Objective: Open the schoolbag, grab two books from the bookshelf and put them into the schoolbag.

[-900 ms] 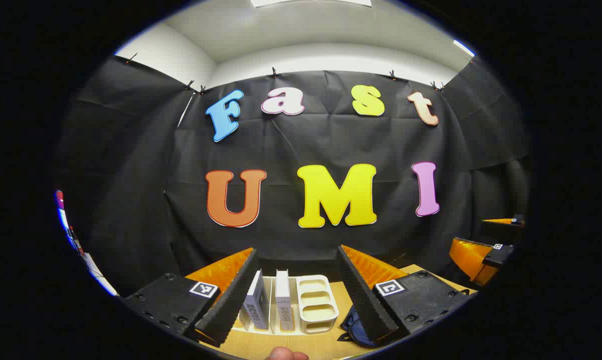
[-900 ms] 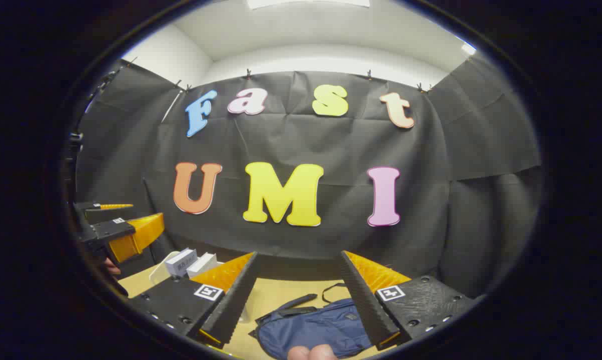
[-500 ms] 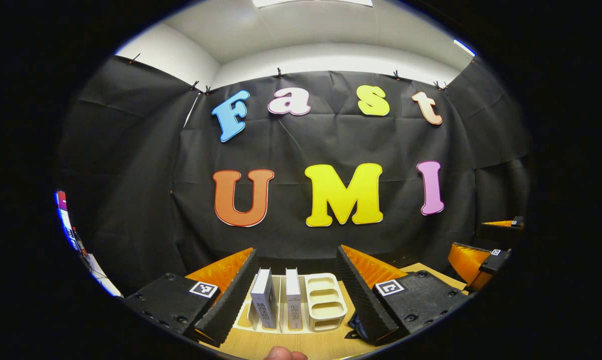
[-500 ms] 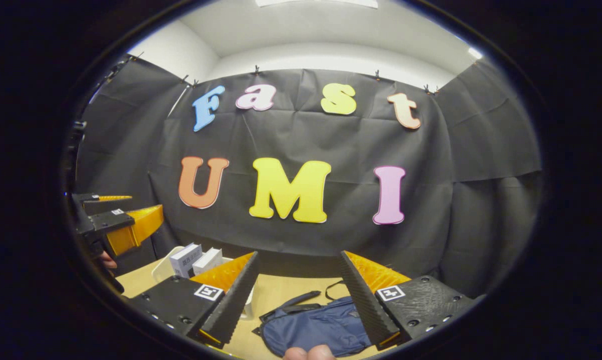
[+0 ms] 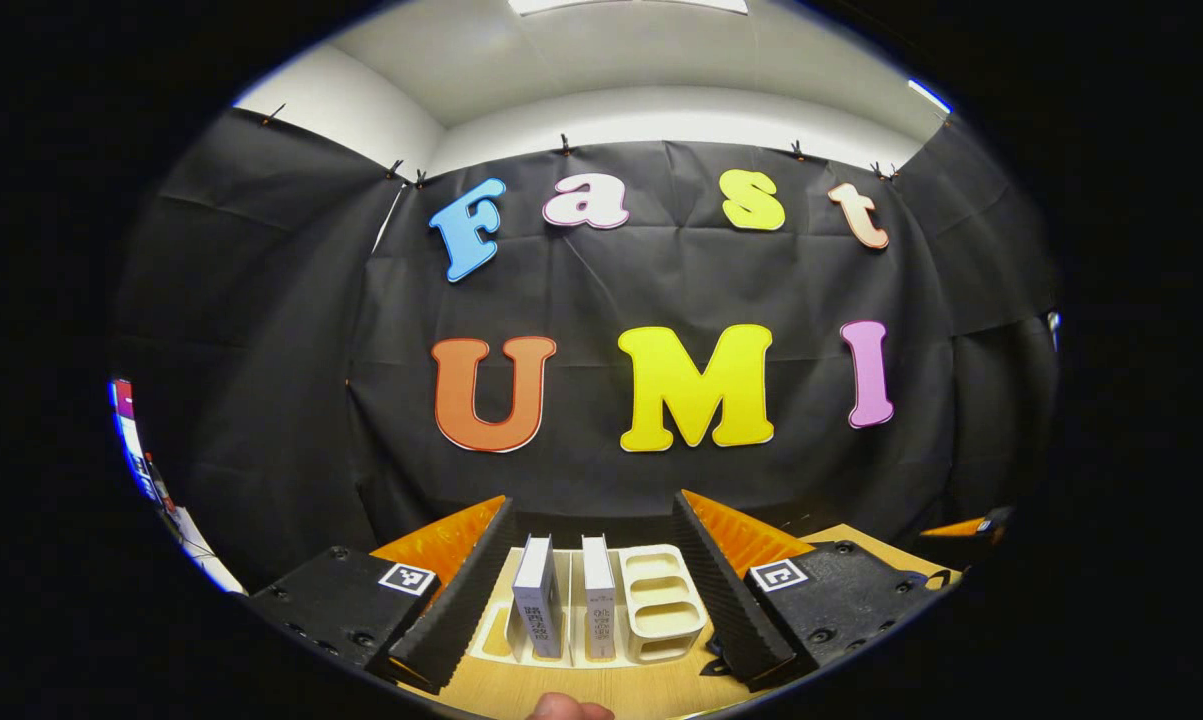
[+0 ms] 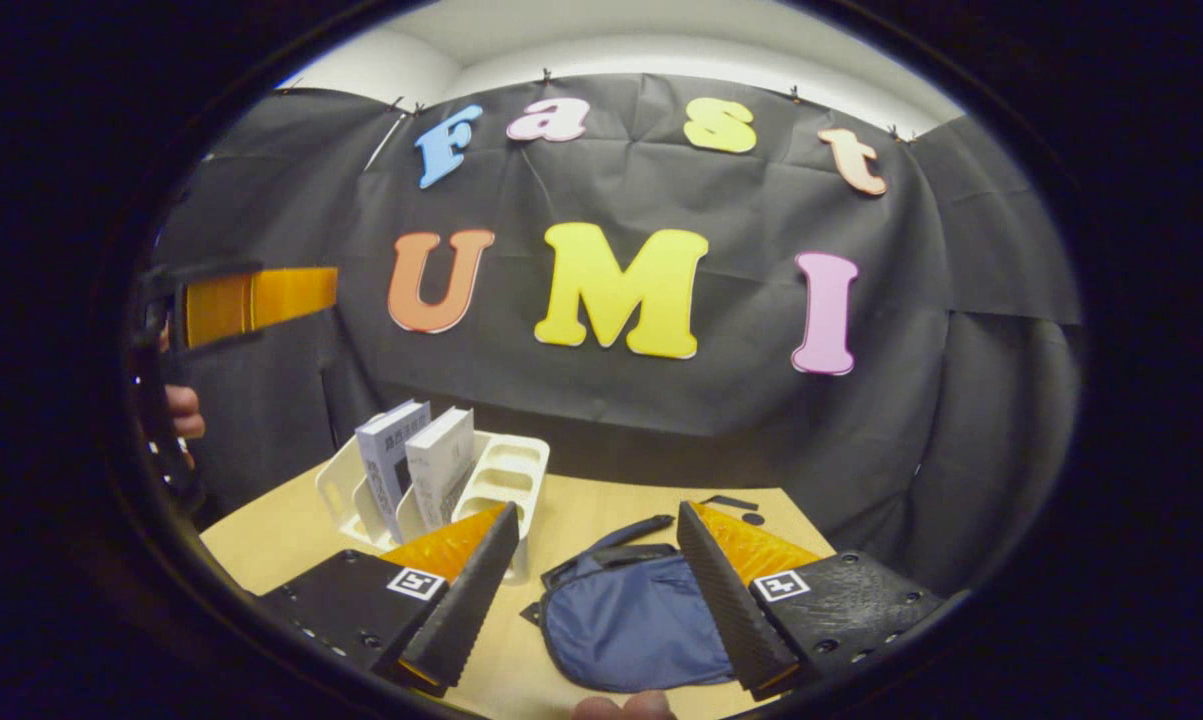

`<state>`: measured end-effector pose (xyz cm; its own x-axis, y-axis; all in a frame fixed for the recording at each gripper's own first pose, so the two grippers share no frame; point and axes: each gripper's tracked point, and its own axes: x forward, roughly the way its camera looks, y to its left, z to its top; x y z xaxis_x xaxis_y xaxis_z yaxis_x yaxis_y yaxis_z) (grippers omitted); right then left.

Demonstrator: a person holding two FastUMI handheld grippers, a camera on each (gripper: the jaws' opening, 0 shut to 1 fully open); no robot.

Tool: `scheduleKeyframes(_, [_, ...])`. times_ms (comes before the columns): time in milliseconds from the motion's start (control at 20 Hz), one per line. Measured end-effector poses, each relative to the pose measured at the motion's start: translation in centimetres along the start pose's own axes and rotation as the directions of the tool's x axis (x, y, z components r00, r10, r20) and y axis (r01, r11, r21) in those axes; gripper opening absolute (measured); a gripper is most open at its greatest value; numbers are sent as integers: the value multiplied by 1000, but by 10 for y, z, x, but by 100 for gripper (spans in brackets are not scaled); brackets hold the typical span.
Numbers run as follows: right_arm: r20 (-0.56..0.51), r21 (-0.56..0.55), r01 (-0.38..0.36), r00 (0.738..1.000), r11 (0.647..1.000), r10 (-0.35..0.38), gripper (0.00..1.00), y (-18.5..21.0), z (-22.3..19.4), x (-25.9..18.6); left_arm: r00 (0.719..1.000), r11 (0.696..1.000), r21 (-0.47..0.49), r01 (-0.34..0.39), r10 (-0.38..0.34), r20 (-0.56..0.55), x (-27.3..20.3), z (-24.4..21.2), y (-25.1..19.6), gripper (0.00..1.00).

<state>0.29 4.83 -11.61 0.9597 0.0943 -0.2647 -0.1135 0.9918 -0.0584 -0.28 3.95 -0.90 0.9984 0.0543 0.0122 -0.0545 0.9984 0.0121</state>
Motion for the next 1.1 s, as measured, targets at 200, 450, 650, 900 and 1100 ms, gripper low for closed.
scheduleKeyframes(200, [-122,-31,-29,992,999,25,98,10,-69,26,1000,1000,21,-12,12,3,-1,1,7,98])
scheduleKeyframes(450, [-316,-68,-70,948,995,45,99,20,-170,64,1000,999,36,-23,23,-16,-3,-6,13,98])
scheduleKeyframes(650, [-408,-81,-71,912,994,32,96,23,-217,78,999,999,41,-31,32,-17,-7,-6,19,98])
scheduleKeyframes(900, [-462,-89,-54,887,995,7,96,21,-252,99,998,998,48,-46,47,-36,-6,-10,23,98])
scheduleKeyframes(1100, [-490,-123,-47,871,991,-19,99,16,-271,112,998,997,58,-54,56,-41,-7,-8,25,98])
